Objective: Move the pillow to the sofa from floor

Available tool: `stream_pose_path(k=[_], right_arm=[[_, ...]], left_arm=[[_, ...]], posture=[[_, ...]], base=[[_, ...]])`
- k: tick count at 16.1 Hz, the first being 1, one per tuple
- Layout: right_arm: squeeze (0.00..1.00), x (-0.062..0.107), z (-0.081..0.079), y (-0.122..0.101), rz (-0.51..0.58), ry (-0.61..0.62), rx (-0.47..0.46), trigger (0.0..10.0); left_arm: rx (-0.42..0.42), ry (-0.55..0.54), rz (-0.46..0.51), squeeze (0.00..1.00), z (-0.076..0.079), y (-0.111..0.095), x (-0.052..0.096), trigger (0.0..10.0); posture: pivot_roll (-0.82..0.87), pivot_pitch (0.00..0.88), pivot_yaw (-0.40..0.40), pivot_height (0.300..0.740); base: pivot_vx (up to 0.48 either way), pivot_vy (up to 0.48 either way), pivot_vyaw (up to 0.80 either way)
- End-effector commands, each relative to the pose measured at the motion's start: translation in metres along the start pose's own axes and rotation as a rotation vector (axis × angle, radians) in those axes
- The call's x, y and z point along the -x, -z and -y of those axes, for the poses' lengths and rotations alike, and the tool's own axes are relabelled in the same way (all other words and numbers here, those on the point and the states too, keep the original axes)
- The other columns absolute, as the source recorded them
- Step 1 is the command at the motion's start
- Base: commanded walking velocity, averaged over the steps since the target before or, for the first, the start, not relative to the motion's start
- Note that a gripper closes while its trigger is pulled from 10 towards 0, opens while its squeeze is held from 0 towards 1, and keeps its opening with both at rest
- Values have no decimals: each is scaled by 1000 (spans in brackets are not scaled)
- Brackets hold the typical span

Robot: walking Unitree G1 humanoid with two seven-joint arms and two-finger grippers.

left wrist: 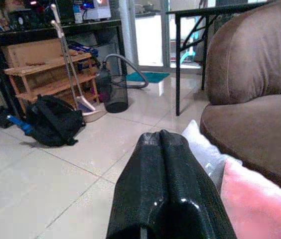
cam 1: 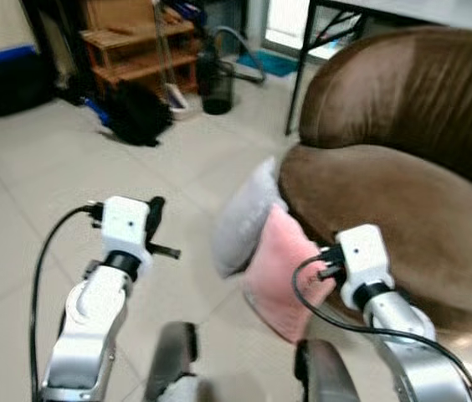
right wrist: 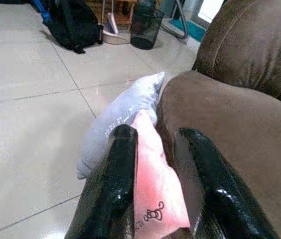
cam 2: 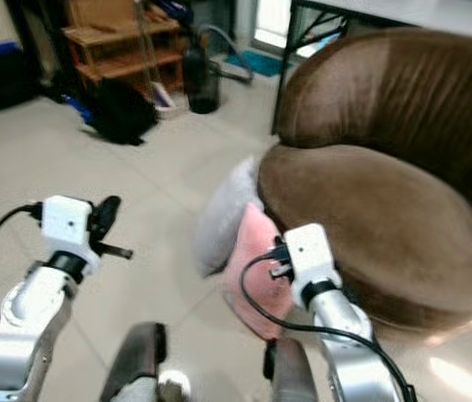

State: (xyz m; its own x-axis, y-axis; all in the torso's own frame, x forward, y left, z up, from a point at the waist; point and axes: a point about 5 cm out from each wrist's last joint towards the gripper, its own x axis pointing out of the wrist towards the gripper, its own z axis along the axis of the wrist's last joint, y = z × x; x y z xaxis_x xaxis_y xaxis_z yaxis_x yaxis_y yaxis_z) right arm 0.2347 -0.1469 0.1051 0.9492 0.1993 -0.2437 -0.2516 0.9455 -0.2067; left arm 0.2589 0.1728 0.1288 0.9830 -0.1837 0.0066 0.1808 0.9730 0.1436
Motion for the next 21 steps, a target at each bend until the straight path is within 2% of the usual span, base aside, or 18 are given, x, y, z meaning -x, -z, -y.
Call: stream_pose_path(k=[1, 7, 10, 21], right_arm=[[0, 1, 7, -2, 1, 26, 20, 10000], [0, 0, 7, -2, 0, 22, 14, 10000], [0, -1, 7, -2, -3, 17, 8, 10000], [0, -2, 3, -3, 7, -12, 16, 10000]], left_arm=[[3, 13, 12, 0, 4, -4, -3, 10000], [4, 12, 13, 0, 4, -5, -3, 10000], [0, 13, 11, 0, 5, -5, -3, 10000], [-6, 10, 13, 0, 4, -5, -3, 10000]], posture=[[-76, 0, 1, 595], [-74, 0, -4, 595], [-74, 0, -5, 595], [-67, 0, -8, 595]], base=[[292, 0, 0], [292, 0, 0], [294, 0, -775], [283, 0, 0]])
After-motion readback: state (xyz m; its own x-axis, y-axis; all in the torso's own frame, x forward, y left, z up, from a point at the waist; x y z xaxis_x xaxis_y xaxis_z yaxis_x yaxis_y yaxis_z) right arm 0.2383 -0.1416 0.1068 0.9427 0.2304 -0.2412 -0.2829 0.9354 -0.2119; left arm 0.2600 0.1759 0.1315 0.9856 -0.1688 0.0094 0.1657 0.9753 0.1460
